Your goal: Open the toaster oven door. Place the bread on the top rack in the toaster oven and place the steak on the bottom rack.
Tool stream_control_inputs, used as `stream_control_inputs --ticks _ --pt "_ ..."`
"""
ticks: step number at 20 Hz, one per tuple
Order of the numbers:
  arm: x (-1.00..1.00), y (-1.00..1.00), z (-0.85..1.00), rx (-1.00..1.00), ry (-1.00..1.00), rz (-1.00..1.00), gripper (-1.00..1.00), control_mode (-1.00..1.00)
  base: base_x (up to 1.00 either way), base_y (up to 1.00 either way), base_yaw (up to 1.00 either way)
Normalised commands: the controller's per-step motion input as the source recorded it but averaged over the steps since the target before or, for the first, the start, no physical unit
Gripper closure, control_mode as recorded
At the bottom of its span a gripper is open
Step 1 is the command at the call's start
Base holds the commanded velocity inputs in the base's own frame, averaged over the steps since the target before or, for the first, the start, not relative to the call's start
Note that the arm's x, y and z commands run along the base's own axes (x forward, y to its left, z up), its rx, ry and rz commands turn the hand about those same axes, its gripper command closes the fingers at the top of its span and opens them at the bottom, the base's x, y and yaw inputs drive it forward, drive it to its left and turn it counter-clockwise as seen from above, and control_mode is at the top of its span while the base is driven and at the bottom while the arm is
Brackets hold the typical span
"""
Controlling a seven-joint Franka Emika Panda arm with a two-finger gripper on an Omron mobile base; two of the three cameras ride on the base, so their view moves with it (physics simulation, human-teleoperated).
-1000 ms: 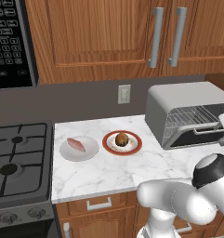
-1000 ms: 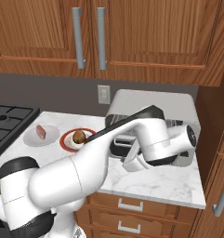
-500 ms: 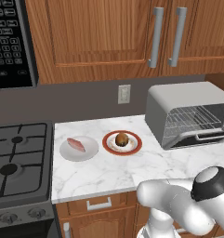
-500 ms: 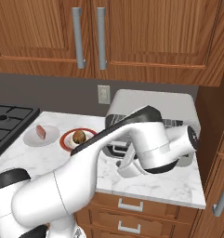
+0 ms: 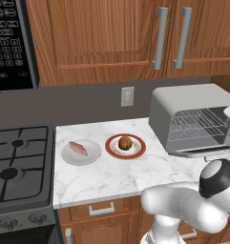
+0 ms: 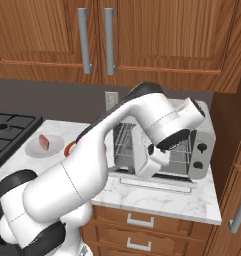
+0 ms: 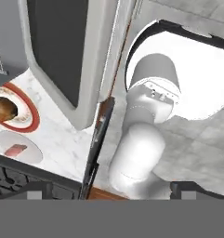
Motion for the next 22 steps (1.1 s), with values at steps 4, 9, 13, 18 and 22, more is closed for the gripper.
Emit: stream_control_inputs --ticks 4,9,13,18,22 --pt "0.11 0.0 -0.06 -0.23 -0.16 0.49 -1.0 -1.0 0.0 0.0 0.0" --pt "0.03 0.0 -0.32 -0.11 -0.37 0.37 -1.0 -1.0 0.0 0.0 0.0" --pt "0.22 -0.04 -0.38 0.0 -0.37 0.34 -1.0 -1.0 0.0 0.0 0.0" --pt "0.34 -0.02 -0.36 0.0 -0.45 0.4 -1.0 -1.0 0.0 0.0 0.0" --pt "0.31 -0.17 -0.33 0.0 -0.45 0.45 -1.0 -1.0 0.0 0.0 0.0"
